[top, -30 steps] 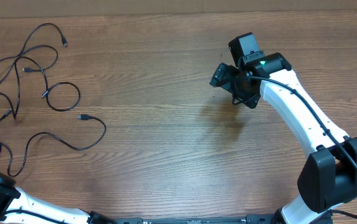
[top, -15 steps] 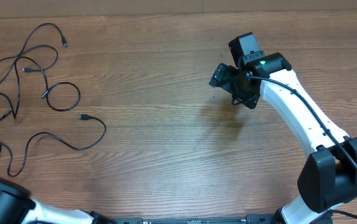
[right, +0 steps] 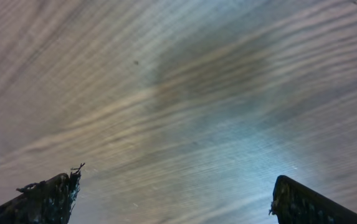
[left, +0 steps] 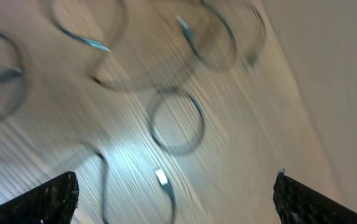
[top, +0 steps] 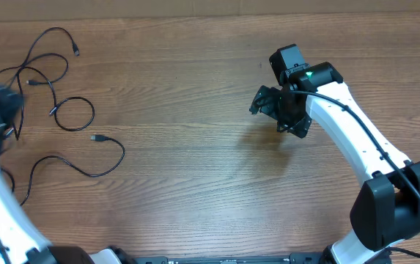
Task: Untangle cables
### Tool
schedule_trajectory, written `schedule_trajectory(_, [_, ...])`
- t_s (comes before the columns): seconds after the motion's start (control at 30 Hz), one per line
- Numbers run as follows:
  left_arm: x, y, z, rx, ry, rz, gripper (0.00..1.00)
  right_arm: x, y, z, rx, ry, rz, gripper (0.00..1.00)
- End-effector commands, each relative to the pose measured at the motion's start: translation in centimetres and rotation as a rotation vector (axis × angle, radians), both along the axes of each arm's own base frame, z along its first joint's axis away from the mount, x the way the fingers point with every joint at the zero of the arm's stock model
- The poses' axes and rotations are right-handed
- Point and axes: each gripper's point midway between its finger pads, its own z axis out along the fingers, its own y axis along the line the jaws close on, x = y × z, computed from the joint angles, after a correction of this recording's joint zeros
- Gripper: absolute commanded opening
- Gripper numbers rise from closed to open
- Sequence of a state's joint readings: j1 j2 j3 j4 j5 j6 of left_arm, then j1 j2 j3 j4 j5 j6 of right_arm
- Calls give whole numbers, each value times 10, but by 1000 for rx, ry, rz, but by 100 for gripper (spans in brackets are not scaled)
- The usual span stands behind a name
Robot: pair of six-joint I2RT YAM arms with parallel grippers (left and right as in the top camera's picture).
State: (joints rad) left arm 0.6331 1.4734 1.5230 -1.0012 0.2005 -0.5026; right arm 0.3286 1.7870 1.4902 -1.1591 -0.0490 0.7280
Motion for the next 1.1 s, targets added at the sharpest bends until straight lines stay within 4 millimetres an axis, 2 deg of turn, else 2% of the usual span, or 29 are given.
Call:
schedule_trajectory(0.0, [4,-55,15,110,50,-86,100,-4,-1,25,20,-58,25,100])
schedule_trajectory(0.1, [12,-97,9,118,84,-153,100,-9,-1,38,26,-87,43,100])
schedule_trajectory(0.13, [15,-128,4,105,103,-235,100,-17,2,48,16,-101,75,100])
schedule_trajectory(0.2, [15,-155,1,106,119,-313,98,-30,3,54,-25,-100,102,100])
schedule_trajectory(0.27, [16,-174,1,108,120,-370,98,-43,6,58,-61,-97,136,100])
schedule_trajectory(0.37, [15,-206,0,121,120,-472,98,-65,23,67,-74,-100,245,100])
schedule_trajectory(0.47, [11,-234,-1,145,130,-555,100,-77,31,78,-92,-135,297,100])
schedule_trajectory(0.53, [10,-244,-1,151,128,-581,99,-80,31,88,-76,-172,301,100])
schedule_trajectory(0.63, [9,-245,-1,152,129,-586,100,-80,21,108,-63,-243,322,100])
schedule_trajectory(0.8, [9,-245,-2,151,132,-587,100,-80,-22,144,-74,-369,296,100])
schedule_trajectory(0.83, [9,-245,-2,151,132,-587,99,-84,-39,156,-78,-407,259,100])
schedule_trajectory(0.9, [9,-245,-2,151,132,-587,99,-94,-57,170,-85,-452,223,100])
schedule_trajectory(0.97, [9,-245,-2,151,132,-587,99,-107,-69,181,-84,-488,190,100])
schedule_trajectory(1.0, [9,-245,-2,151,132,-586,100,-121,-76,190,-81,-518,174,100])
schedule_trajectory(1.07, [9,-245,-2,151,132,-586,100,-137,-81,198,-72,-553,163,100])
